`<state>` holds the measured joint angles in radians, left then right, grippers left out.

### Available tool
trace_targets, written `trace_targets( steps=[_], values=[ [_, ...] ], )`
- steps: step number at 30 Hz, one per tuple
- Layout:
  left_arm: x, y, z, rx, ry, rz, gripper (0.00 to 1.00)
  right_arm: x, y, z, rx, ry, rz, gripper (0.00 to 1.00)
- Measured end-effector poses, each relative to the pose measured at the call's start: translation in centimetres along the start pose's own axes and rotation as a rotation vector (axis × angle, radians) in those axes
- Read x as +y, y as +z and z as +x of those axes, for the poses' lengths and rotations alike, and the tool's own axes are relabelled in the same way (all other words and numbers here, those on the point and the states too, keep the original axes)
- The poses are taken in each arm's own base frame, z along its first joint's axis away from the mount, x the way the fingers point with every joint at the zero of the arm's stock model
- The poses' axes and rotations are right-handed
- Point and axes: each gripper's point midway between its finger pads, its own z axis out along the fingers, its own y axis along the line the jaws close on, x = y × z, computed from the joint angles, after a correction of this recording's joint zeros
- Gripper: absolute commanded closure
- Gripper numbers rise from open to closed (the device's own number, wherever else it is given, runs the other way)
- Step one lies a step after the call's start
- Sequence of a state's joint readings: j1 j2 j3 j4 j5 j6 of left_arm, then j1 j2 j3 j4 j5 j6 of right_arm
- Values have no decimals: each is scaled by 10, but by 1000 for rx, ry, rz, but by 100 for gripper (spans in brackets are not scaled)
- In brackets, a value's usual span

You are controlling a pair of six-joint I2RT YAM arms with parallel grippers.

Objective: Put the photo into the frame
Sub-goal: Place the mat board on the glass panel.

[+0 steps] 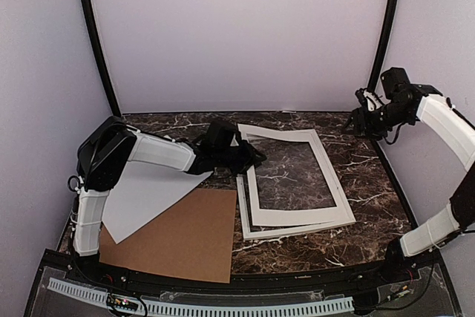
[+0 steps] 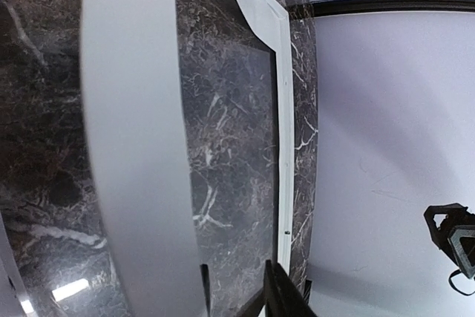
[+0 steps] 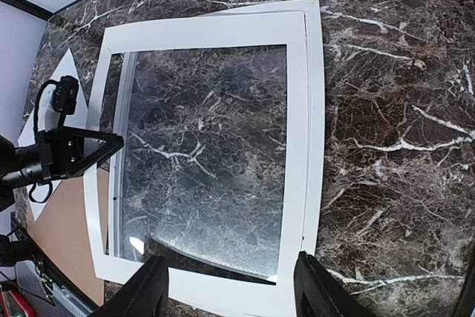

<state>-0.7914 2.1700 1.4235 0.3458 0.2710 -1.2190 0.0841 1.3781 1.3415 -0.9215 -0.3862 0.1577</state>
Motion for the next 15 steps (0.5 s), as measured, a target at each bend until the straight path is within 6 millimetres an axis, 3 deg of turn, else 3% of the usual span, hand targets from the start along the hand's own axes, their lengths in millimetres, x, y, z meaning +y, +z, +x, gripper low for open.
trace_targets(
  steps=[12,15],
  values=[
    [21,0,6,27,37,-79,17,0,6,4,9,5,-20,42],
    [28,-1,8,35,53,-107,11,0,9,6,11,6,-23,42]
  ],
)
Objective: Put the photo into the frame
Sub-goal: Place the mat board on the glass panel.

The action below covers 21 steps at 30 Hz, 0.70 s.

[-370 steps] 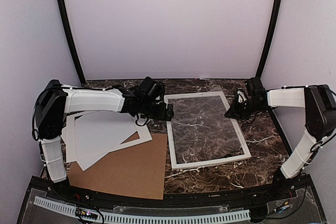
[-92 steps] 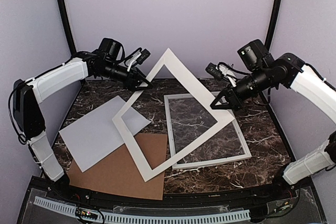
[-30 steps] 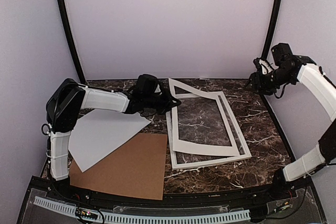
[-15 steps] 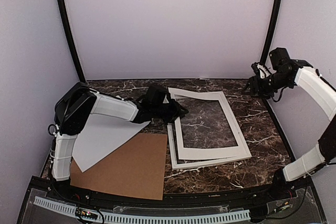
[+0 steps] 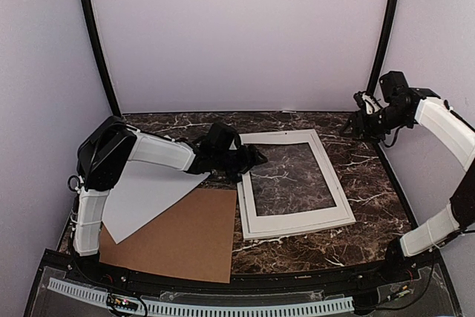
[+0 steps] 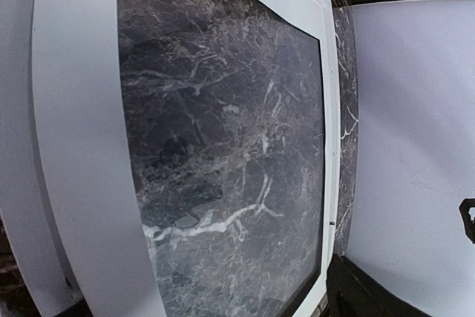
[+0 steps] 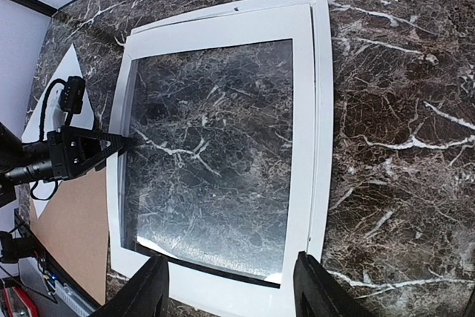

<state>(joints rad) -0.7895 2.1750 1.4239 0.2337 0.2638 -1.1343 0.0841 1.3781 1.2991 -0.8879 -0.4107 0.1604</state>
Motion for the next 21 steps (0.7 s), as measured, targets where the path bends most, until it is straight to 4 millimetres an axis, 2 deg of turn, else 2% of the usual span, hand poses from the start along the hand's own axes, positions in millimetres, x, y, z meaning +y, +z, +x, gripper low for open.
trace_targets(
  steps=[5,21],
  values=[
    [9,0,1,-2,43,-40,4,-1,7,6,15,9,-13,43],
    [13,-11,1,3,145,-103,2,-3,16,19,29,32,-35,43]
  ],
)
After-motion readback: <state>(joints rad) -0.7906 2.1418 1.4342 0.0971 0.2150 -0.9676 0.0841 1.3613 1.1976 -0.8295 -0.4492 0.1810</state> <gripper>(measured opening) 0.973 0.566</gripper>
